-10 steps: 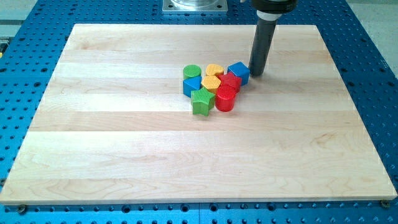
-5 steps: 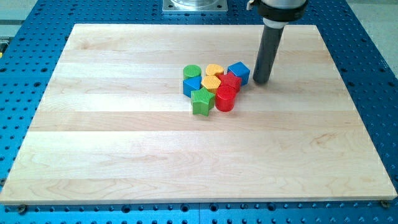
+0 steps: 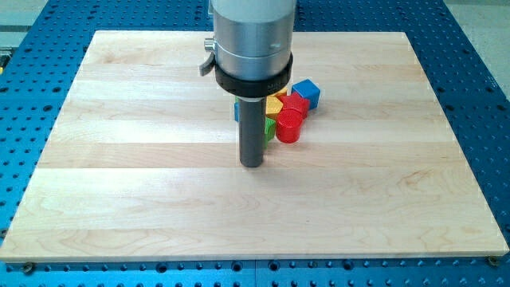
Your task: Form a diagonal line with red blocks yellow blocks and cube
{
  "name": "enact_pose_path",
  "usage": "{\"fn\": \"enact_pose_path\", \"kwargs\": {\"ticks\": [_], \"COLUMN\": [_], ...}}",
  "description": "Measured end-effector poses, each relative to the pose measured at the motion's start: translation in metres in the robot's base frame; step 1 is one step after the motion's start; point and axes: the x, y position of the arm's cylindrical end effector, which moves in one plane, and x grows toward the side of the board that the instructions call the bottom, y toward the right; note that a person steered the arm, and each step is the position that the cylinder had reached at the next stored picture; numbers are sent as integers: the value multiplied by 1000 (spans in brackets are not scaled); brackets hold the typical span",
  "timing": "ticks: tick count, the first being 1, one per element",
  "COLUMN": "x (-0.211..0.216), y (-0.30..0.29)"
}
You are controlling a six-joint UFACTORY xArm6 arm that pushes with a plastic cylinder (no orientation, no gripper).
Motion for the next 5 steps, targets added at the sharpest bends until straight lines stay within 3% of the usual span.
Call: {"fn": "enact_pose_path", "kwargs": {"ticks": [3, 5], "x": [-27, -43], "y": [-8, 35]}}
